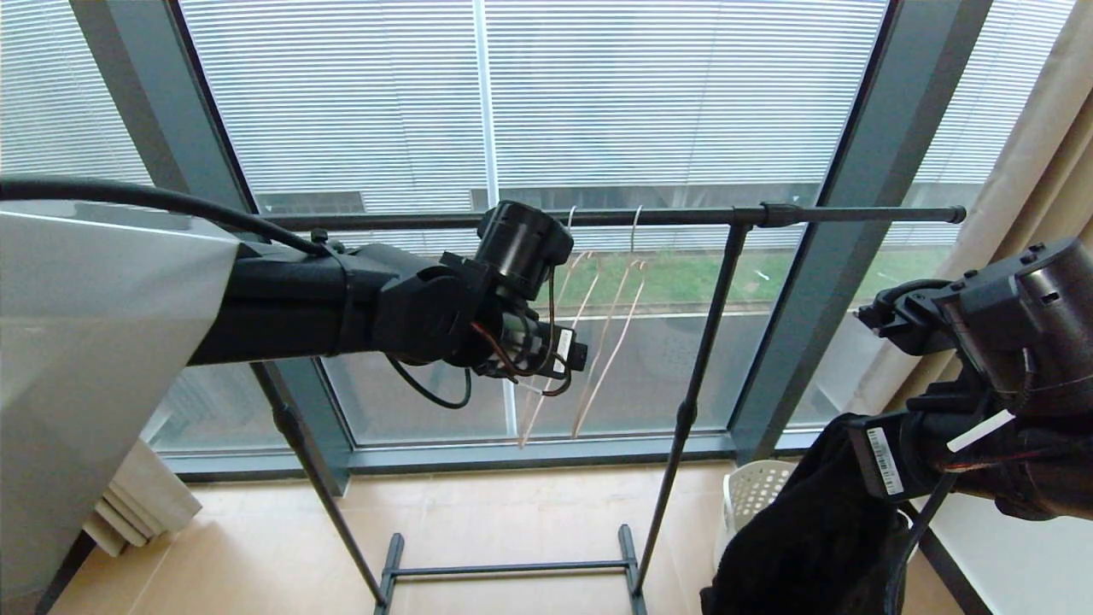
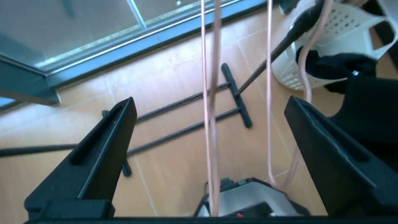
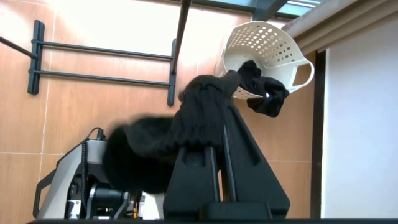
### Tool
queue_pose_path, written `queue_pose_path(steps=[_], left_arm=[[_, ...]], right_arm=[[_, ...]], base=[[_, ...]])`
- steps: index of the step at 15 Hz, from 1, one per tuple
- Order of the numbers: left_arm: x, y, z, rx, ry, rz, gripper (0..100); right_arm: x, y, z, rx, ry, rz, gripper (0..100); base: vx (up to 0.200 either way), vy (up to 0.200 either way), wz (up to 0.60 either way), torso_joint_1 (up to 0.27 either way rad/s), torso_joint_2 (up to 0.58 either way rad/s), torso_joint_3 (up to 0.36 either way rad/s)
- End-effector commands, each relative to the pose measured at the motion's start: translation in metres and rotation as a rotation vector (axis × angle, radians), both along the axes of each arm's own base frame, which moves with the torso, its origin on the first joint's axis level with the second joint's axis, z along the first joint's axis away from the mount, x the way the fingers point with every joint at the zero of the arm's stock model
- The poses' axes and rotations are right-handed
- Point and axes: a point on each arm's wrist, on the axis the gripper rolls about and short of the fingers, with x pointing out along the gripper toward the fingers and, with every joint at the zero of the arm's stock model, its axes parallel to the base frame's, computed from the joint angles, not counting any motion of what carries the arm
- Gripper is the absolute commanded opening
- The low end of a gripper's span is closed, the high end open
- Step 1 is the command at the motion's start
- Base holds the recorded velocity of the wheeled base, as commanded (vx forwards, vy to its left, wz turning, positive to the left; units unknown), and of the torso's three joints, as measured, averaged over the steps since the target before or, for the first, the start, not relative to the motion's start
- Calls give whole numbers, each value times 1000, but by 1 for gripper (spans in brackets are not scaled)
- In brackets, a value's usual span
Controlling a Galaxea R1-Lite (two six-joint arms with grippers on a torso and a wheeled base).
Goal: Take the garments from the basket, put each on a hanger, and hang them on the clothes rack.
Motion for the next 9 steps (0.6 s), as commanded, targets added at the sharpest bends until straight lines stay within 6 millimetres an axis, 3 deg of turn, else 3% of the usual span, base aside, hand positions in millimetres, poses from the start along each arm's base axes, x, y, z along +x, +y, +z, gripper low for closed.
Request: queue_pose_path(steps=[1, 9], left_arm=[[12, -3, -13, 22, 7, 0, 100], [34, -3, -22, 15, -11, 20, 100]], right_arm=[[0, 0, 0, -1, 0, 1, 0], [1, 1, -2, -3, 4, 0, 0]], base=[[0, 0, 0, 0, 0, 0], [0, 0, 0, 0, 0, 0]])
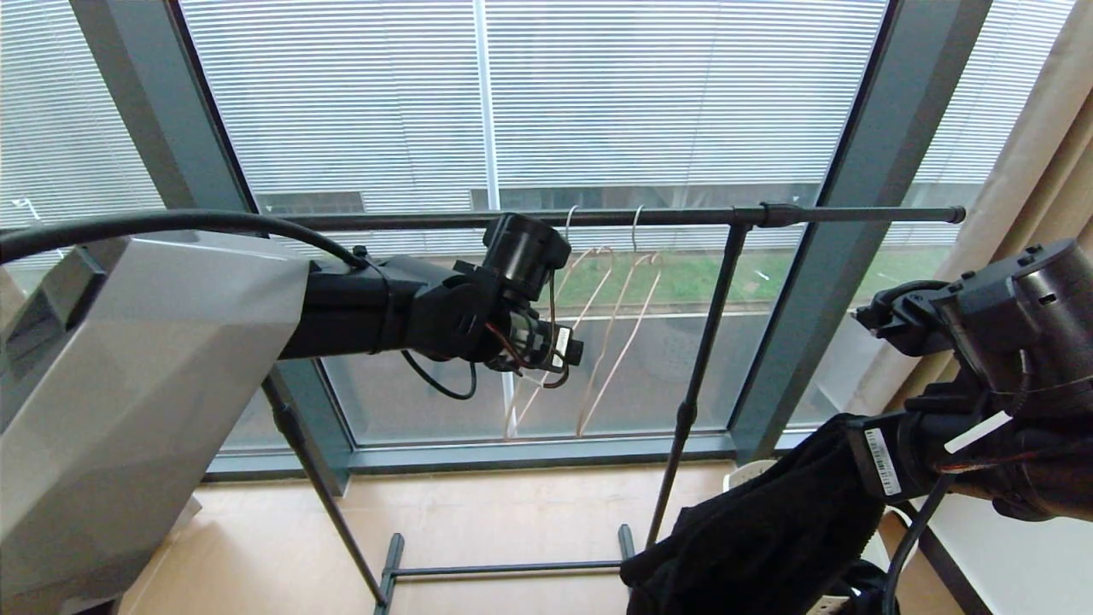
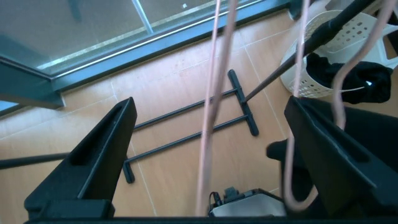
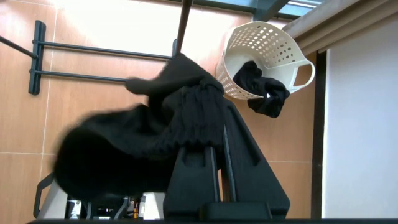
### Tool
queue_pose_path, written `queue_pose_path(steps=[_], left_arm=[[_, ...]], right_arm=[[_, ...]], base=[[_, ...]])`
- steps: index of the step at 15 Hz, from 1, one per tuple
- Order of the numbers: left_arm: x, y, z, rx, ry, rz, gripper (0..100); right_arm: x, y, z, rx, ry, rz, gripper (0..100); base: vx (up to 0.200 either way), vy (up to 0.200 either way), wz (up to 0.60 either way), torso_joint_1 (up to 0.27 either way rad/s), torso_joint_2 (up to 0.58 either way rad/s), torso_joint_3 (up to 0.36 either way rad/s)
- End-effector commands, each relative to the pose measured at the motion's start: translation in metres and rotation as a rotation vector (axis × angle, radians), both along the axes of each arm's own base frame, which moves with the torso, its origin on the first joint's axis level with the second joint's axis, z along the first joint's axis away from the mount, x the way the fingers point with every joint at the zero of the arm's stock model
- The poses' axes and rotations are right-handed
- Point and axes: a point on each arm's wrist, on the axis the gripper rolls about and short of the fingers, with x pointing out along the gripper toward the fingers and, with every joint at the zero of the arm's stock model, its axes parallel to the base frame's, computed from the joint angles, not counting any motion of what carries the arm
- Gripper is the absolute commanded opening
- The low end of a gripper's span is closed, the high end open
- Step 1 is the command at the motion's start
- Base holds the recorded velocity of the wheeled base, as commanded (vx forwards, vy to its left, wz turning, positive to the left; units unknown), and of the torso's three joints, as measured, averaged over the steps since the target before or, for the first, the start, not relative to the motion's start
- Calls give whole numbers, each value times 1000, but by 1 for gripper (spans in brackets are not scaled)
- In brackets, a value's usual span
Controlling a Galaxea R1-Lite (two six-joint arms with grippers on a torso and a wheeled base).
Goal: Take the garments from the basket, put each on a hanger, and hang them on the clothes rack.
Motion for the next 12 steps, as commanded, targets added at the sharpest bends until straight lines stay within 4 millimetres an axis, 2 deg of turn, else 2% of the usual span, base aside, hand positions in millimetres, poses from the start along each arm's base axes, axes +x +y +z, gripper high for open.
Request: queue_pose_path(steps=[1, 12], left_arm=[[4, -3, -6, 1, 5, -2, 100], [9, -14, -7, 4, -15, -28, 100]], right_arm=[[0, 0, 0, -1, 2, 1, 0], [0, 0, -2, -5, 7, 1, 0]], base=[[0, 0, 0, 0, 0, 0], [0, 0, 0, 0, 0, 0]])
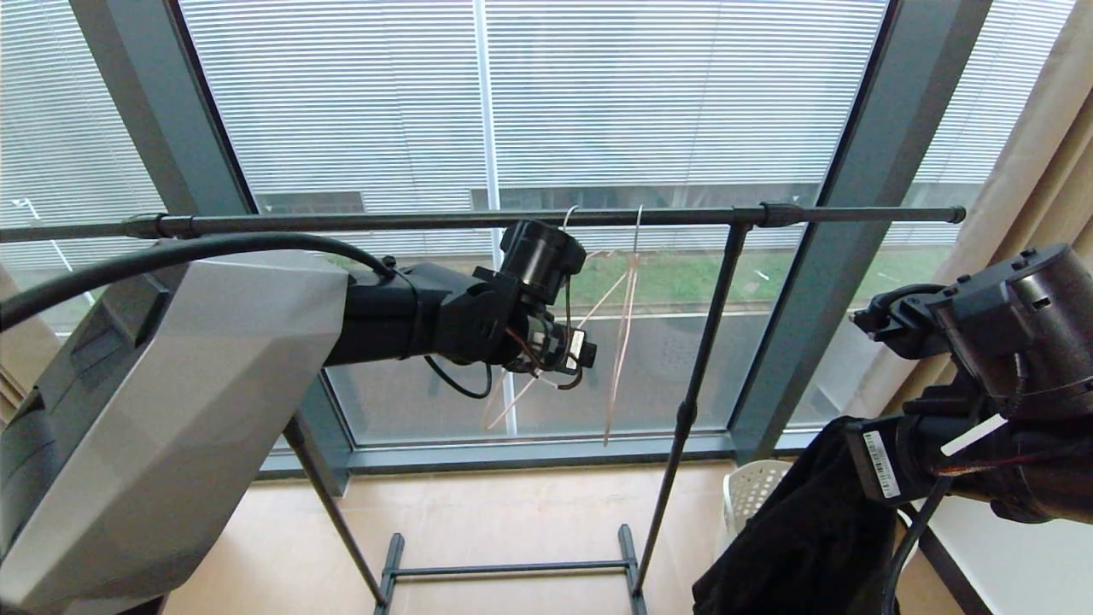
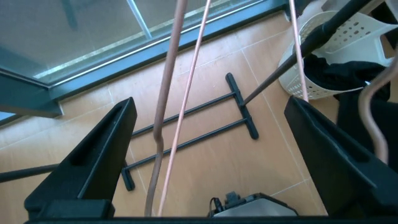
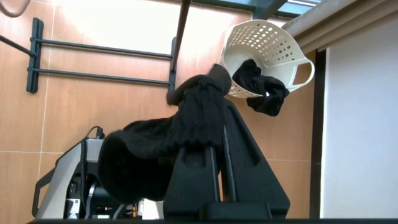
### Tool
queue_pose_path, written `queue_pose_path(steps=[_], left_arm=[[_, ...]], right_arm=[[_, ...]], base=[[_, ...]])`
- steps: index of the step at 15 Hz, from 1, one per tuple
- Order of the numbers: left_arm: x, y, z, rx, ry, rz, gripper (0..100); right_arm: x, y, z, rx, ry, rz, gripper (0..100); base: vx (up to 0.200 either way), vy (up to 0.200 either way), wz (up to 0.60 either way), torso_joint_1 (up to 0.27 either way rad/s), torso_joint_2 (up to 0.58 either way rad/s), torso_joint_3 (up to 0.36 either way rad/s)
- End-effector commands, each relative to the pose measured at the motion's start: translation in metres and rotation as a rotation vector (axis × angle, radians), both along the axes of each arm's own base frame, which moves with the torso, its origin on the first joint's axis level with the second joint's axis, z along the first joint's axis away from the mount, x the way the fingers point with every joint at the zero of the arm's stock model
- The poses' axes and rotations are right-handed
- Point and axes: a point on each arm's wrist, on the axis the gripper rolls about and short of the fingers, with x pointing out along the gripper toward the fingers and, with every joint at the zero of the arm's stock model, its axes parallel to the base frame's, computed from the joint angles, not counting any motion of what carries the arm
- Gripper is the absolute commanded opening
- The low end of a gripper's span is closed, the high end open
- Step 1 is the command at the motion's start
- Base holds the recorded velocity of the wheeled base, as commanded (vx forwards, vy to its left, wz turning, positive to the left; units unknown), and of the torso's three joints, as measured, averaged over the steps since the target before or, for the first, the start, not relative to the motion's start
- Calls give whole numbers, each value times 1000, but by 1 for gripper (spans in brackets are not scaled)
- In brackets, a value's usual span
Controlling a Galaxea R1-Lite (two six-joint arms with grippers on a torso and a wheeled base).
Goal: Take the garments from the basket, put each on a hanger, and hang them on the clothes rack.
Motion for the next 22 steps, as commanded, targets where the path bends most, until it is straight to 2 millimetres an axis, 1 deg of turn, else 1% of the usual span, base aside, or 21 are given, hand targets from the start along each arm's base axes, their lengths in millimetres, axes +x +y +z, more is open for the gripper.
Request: queue_pose_path(steps=[1, 2, 3, 5, 8, 9, 10, 14, 22], left_arm=[[0, 0, 0, -1, -1, 1, 100], [-1, -2, 0, 0, -1, -2, 100], [-9, -10, 1, 5, 0, -23, 100], [-18, -22, 1, 10, -4, -49, 100], [-14, -18, 1, 22, -15, -29, 100], [-9, -13, 1, 21, -16, -14, 100], [-7, -12, 1, 19, -18, -9, 100], [13, -13, -15, 40, -32, 45, 100], [13, -14, -11, 33, -45, 52, 100]], right_arm=[[-1, 0, 1, 2, -3, 1, 0], [-1, 0, 1, 2, -3, 1, 0], [0, 0, -1, -2, 2, 1, 0], [0, 0, 0, 1, -1, 1, 0], [-2, -1, 0, -1, -1, 0, 0], [-2, -1, -1, -2, 1, 0, 0], [-2, -1, 0, -1, -1, 0, 0], [-2, -2, 0, -1, -3, -1, 0], [0, 0, -3, 5, -13, 0, 0]], base=[[0, 0, 0, 0, 0, 0], [0, 0, 0, 0, 0, 0], [0, 0, 0, 0, 0, 0], [0, 0, 0, 0, 0, 0], [0, 0, 0, 0, 0, 0], [0, 0, 0, 0, 0, 0], [0, 0, 0, 0, 0, 0], [0, 0, 0, 0, 0, 0], [0, 0, 0, 0, 0, 0]])
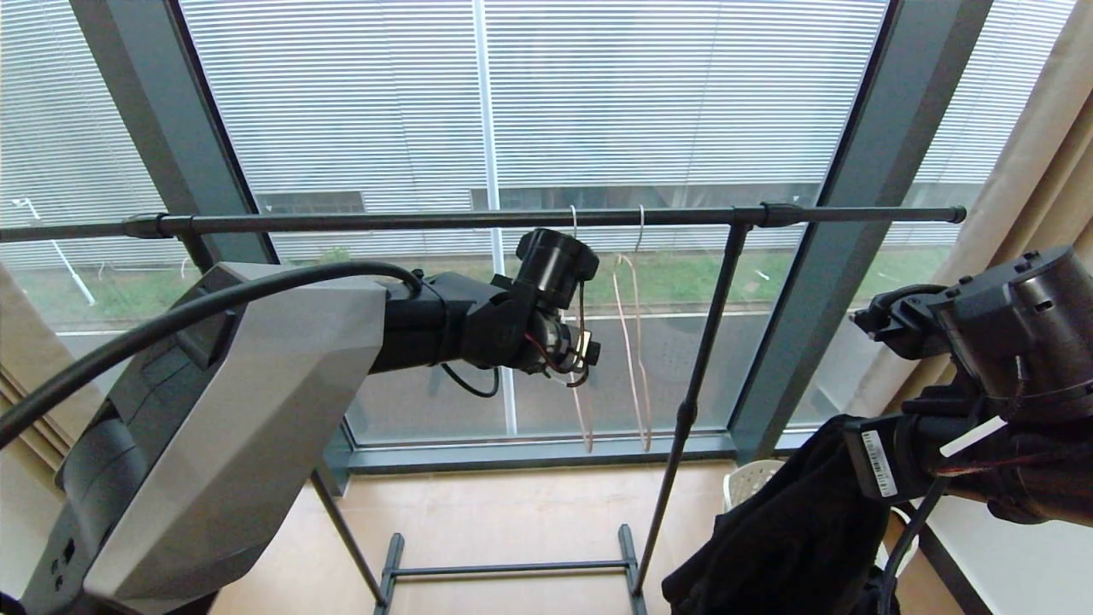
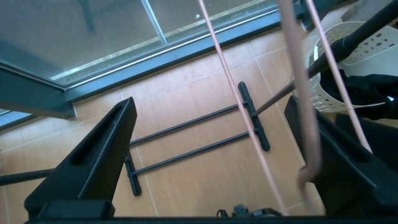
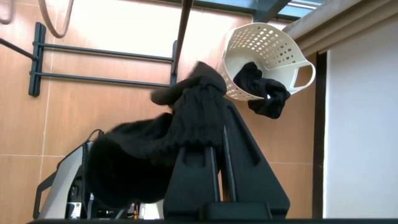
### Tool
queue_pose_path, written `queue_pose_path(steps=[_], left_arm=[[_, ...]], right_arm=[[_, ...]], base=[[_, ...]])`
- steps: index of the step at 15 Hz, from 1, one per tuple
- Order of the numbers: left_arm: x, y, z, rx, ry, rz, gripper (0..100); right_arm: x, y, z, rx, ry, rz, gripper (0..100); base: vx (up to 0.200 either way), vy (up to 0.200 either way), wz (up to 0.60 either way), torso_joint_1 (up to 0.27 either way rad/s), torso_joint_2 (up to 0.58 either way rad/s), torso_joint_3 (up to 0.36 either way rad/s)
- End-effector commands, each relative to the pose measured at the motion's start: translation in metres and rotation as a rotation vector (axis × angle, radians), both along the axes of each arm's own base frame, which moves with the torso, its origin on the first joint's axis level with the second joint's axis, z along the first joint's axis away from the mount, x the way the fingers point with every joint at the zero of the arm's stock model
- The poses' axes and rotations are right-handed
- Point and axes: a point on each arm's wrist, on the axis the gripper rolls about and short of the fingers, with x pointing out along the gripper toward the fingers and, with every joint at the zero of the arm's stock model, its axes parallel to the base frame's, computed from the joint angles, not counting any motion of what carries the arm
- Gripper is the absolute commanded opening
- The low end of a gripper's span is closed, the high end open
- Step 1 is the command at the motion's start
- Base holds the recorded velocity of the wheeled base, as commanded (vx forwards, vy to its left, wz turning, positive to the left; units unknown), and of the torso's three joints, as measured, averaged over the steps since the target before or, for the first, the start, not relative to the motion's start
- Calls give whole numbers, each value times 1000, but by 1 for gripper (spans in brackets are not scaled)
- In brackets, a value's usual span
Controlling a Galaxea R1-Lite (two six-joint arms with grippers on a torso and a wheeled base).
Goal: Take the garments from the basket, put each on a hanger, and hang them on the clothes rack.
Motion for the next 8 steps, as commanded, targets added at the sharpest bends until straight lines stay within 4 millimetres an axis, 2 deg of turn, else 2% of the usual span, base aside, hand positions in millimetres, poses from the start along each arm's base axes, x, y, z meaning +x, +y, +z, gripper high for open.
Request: queue_pose_path(steps=[1, 5, 8], left_arm=[[0, -1, -2, 1, 2, -1, 100], [0, 0, -1, 3, -1, 5, 100], [4, -3, -14, 18, 16, 6, 100]], right_arm=[[0, 0, -2, -4, 4, 1, 0], [1, 1, -2, -4, 6, 1, 0], [0, 0, -3, -7, 7, 0, 0]], base=[[0, 0, 0, 0, 0, 0], [0, 0, 0, 0, 0, 0], [0, 0, 0, 0, 0, 0]])
